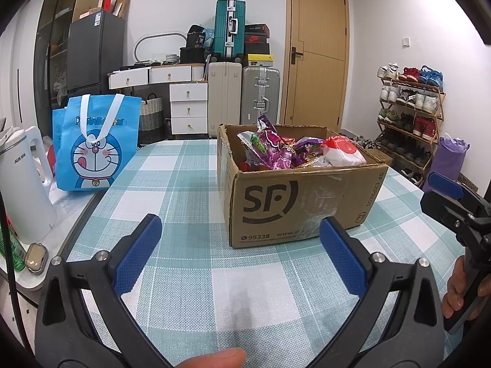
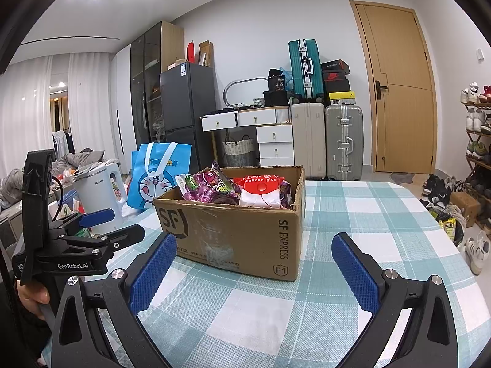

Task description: Organize snacks

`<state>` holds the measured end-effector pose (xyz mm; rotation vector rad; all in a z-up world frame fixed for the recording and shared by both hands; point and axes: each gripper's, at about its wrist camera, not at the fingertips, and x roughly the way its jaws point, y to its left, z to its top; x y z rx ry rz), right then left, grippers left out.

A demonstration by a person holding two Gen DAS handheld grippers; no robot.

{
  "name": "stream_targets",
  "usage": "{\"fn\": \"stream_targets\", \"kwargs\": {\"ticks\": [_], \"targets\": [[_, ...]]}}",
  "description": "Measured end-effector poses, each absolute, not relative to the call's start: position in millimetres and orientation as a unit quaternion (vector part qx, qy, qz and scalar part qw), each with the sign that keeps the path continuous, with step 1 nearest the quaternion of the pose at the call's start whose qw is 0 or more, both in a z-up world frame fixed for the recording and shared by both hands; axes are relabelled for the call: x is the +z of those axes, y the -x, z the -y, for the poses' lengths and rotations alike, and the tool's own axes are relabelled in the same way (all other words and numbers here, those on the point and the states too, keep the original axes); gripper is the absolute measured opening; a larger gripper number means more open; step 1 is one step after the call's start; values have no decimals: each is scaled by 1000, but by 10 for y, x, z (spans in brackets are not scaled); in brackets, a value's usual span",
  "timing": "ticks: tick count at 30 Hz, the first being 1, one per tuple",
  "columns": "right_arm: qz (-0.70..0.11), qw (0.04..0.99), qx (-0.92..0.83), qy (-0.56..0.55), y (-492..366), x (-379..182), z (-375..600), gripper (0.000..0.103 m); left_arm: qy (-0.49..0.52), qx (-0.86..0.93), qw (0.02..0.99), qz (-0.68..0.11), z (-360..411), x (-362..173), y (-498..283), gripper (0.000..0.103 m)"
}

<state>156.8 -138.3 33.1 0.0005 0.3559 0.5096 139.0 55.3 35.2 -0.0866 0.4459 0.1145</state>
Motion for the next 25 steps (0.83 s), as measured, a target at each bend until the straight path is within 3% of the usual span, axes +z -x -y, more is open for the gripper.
{"fn": "stream_targets", "kwargs": {"ticks": [25], "targets": [[-180, 951, 252, -10, -1574, 308, 1389, 103, 43, 57, 973, -221, -555, 350, -1391, 103]]}}
